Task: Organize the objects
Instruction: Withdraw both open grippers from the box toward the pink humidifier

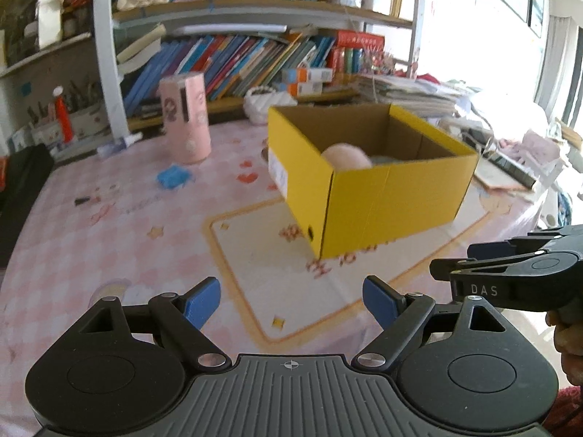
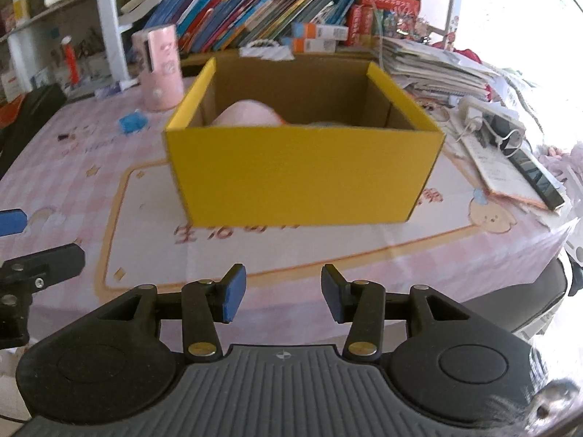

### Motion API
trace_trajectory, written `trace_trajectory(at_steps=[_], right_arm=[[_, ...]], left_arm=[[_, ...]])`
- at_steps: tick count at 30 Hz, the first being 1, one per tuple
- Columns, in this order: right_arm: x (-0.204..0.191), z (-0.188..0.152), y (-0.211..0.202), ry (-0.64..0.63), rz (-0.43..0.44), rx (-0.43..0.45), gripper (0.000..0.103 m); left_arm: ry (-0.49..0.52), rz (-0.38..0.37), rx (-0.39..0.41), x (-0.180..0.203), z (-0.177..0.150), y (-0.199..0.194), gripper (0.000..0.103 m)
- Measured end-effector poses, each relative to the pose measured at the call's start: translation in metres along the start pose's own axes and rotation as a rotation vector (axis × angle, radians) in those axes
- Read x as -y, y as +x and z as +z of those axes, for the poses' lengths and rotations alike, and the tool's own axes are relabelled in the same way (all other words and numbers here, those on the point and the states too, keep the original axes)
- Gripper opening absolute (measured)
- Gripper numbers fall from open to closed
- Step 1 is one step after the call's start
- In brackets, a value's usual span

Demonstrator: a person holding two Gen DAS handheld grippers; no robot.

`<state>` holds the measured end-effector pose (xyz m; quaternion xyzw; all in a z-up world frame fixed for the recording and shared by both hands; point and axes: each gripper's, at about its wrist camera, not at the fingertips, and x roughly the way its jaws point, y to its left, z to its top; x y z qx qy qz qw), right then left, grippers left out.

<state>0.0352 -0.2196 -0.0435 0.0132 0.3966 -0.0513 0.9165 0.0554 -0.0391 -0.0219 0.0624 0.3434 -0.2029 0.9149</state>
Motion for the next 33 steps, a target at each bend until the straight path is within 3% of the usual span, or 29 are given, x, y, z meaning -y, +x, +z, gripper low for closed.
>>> trace_trajectory(at_steps=[18,33], right_arm=[[-0.059,-0.036,-0.019,-0.093,0.111,-0.043,0.054],[-0.108,-0.038,-0.03,-0.187,0.201,-0.007,0.058]], left_arm=[[-0.051,0.059,-0.056,-0.029,-0.046,-0.04,0.087],[-0.114,0.162,-0.019,-0.061,-0.064,-0.077,0.087]])
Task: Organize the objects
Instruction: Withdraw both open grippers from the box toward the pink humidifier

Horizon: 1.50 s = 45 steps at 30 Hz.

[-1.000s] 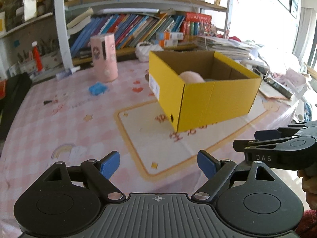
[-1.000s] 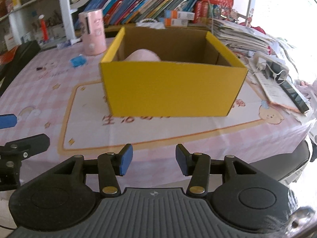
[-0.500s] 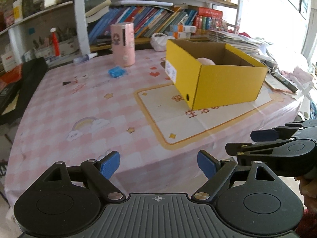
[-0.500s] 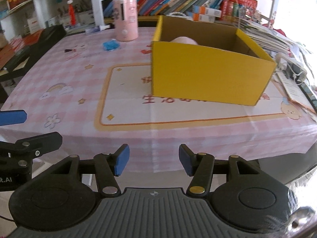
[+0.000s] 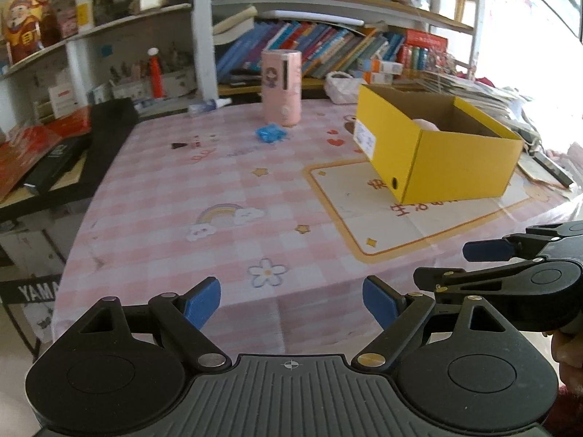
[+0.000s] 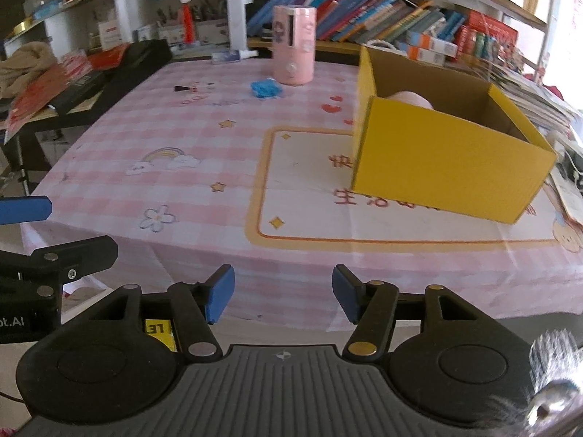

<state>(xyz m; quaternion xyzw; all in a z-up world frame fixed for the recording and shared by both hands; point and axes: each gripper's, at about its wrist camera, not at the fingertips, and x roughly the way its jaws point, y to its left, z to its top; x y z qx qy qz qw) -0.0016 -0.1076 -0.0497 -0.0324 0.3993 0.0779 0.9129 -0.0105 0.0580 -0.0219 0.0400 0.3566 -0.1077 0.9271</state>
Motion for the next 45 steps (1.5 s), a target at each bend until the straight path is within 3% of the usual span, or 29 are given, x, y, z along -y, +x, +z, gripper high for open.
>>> trace_trajectory(at_steps=[25,35,45], right_arm=[[-0.042,0.022,0.012,-0.062,0.031,0.028,0.063],[-0.048,0.037,0.04,-0.079,0.051,-0.002,0.066],[-0.04,0.079,0.084,-0.07,0.054,-0.014,0.066]], left_arm=[[-0.048,0.048,0.031,-0.042,0.002,-0.003,0.087],[-0.072,0.067,-0.001,-0.056,0.01,0.019,0.087],[-0.074,0.081,-0.014,-0.071,0.047,0.062,0.087]])
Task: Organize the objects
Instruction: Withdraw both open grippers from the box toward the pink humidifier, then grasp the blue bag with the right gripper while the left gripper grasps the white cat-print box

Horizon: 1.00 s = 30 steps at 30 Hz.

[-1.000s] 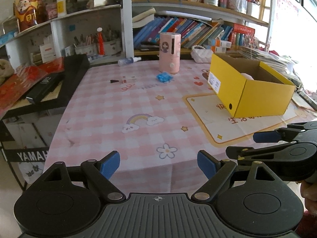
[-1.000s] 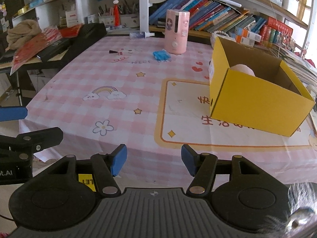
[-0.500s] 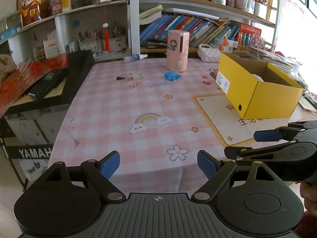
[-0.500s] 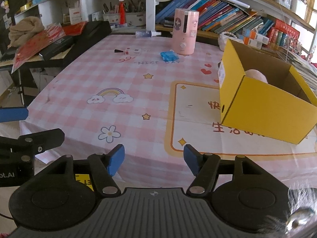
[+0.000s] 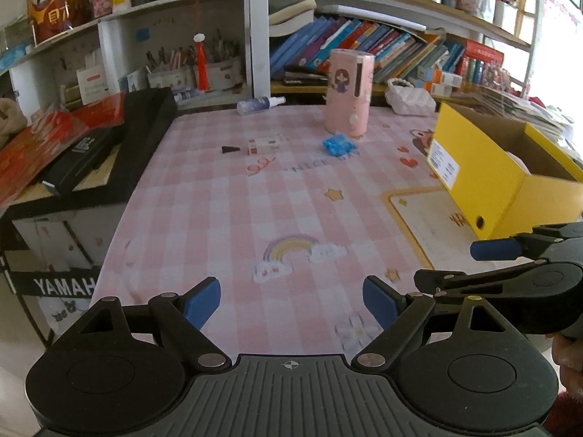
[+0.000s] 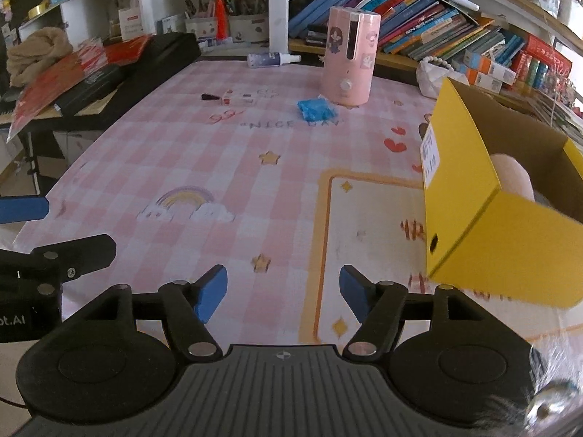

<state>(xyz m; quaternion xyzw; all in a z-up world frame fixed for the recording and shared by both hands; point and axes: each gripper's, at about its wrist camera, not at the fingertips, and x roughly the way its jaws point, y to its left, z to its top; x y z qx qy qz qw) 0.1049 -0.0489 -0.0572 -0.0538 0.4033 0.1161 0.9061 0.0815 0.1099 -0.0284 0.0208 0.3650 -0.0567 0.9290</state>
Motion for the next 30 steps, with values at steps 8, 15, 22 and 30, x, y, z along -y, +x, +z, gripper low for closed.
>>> trace_trajectory(at_steps=[8,15,22,30], right_arm=[[0.022,0.047,0.037,0.041,-0.017,0.027,0.067],[0.039,0.094,0.068,0.05,-0.046,0.076,0.068],[0.052,0.134,0.1,0.062,-0.073,0.114,0.072],[0.063,0.165,0.141,0.073,-0.108,0.114,0.078]], left_arm=[[-0.033,0.019,0.012,-0.013,0.042,0.04,0.087],[-0.033,0.032,0.042,-0.016,0.083,0.074,0.087],[-0.038,0.04,0.059,-0.021,0.113,0.108,0.087],[-0.067,0.052,0.061,-0.032,0.142,0.152,0.087]])
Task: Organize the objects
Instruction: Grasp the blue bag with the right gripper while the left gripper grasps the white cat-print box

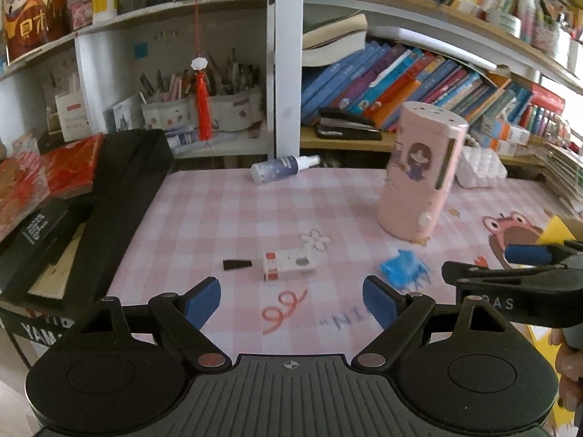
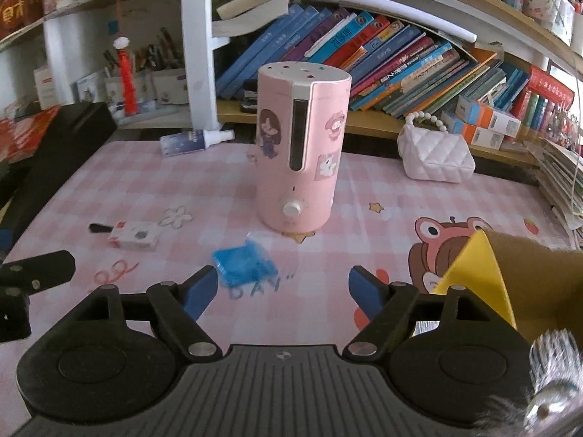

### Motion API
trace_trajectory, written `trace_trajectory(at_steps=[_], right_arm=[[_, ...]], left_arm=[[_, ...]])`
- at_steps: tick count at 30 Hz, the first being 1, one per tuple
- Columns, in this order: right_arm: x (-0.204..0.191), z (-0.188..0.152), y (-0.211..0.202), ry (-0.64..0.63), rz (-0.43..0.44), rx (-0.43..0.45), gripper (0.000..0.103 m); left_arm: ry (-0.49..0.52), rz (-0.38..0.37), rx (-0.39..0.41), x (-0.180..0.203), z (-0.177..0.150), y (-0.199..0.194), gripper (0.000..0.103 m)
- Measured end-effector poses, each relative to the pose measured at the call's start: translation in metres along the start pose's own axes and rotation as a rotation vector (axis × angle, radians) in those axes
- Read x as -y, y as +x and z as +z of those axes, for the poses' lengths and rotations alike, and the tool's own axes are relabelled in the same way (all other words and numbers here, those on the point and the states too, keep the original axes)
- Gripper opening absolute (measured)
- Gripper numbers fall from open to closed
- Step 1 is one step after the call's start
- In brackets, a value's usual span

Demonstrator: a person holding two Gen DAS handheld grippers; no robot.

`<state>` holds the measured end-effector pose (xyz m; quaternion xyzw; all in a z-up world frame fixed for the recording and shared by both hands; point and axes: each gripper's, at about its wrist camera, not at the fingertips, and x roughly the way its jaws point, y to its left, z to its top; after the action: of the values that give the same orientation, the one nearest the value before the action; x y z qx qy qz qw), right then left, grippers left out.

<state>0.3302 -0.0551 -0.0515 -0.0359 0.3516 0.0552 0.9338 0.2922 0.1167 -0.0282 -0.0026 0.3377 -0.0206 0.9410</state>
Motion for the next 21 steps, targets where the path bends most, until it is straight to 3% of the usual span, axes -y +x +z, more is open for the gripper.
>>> trace_trajectory(at_steps=[12,21], right_arm=[[-0.004,0.004,0.052,-0.009,0.006,-0.06,0.079],[-0.014,-0.001,0.075,-0.043,0.035,-0.08,0.08]], left_arm=[[-0.008,0.007,-0.022,0.002,0.015,0.055,0.087],[-0.046,0.059,-0.086,0.0,0.015,0.098,0.085]])
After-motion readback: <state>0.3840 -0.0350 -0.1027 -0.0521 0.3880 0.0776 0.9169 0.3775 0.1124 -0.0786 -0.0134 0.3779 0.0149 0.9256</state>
